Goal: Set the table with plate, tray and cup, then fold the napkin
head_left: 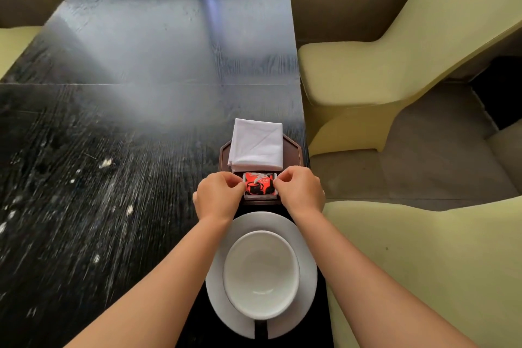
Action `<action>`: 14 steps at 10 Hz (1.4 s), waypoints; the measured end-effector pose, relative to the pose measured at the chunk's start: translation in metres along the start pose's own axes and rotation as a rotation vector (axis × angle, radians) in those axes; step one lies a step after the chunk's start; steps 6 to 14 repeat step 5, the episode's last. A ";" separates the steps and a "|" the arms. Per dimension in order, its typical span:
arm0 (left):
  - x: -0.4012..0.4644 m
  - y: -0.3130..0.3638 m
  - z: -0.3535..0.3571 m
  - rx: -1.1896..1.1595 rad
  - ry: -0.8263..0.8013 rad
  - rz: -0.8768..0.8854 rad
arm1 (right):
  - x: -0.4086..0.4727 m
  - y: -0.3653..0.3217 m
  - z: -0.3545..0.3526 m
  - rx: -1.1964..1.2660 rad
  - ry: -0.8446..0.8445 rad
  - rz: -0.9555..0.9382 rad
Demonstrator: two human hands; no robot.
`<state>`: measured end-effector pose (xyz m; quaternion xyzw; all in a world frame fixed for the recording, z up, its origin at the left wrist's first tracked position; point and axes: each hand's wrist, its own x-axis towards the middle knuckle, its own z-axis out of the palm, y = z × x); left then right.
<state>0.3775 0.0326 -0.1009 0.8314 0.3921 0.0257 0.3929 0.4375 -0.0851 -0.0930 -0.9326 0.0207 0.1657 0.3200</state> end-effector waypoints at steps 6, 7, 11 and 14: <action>-0.008 0.006 -0.032 0.106 -0.147 0.145 | -0.014 -0.017 -0.025 -0.135 -0.103 -0.126; -0.008 0.006 -0.032 0.106 -0.147 0.145 | -0.014 -0.017 -0.025 -0.135 -0.103 -0.126; -0.008 0.006 -0.032 0.106 -0.147 0.145 | -0.014 -0.017 -0.025 -0.135 -0.103 -0.126; -0.008 0.006 -0.032 0.106 -0.147 0.145 | -0.014 -0.017 -0.025 -0.135 -0.103 -0.126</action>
